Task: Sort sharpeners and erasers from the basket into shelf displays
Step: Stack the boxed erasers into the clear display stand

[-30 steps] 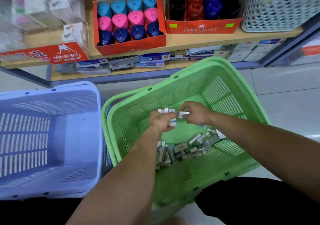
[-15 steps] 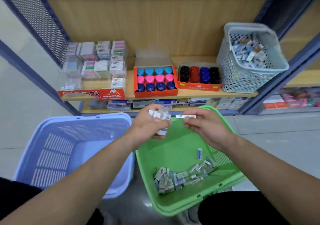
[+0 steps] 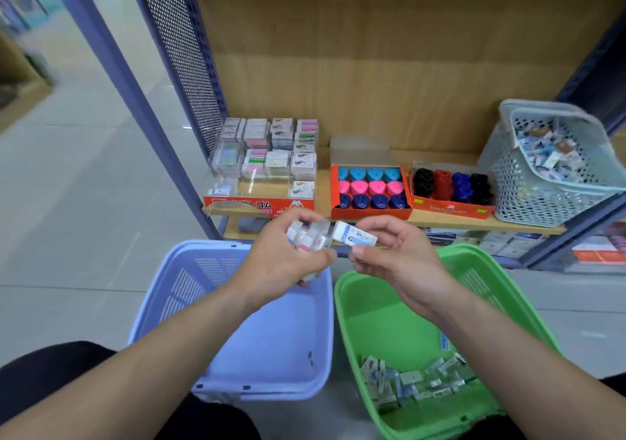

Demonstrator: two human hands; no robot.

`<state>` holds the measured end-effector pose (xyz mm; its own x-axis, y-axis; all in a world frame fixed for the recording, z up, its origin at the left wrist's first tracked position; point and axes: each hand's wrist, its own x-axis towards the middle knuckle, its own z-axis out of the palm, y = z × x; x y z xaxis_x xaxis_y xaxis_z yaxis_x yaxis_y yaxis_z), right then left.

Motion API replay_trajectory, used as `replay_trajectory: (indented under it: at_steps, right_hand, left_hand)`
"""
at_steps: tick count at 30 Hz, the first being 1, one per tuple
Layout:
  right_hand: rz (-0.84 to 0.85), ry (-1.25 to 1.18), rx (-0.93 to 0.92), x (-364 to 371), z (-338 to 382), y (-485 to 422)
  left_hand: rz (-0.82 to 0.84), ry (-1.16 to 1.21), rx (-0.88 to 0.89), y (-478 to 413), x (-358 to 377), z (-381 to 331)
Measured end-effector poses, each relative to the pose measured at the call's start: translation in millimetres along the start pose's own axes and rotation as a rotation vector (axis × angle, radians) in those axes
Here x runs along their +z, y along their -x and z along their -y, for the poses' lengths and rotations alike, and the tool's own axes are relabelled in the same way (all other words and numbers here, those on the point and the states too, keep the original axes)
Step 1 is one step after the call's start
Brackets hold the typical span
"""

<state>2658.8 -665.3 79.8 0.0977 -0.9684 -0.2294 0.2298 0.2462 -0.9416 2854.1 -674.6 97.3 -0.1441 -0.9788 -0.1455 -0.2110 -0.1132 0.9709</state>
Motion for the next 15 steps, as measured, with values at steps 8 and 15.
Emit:
replay_trajectory:
  at_steps: [8, 15]
  right_hand:
    - [-0.003, -0.022, 0.021, 23.6, -11.7, -33.5]
    - [-0.015, -0.039, 0.077, 47.5, -20.9, -77.2]
  left_hand:
    - [-0.085, 0.077, -0.055, -16.2, -28.6, 10.9]
    - [-0.201, 0.062, -0.151, -39.2, -65.1, 29.6]
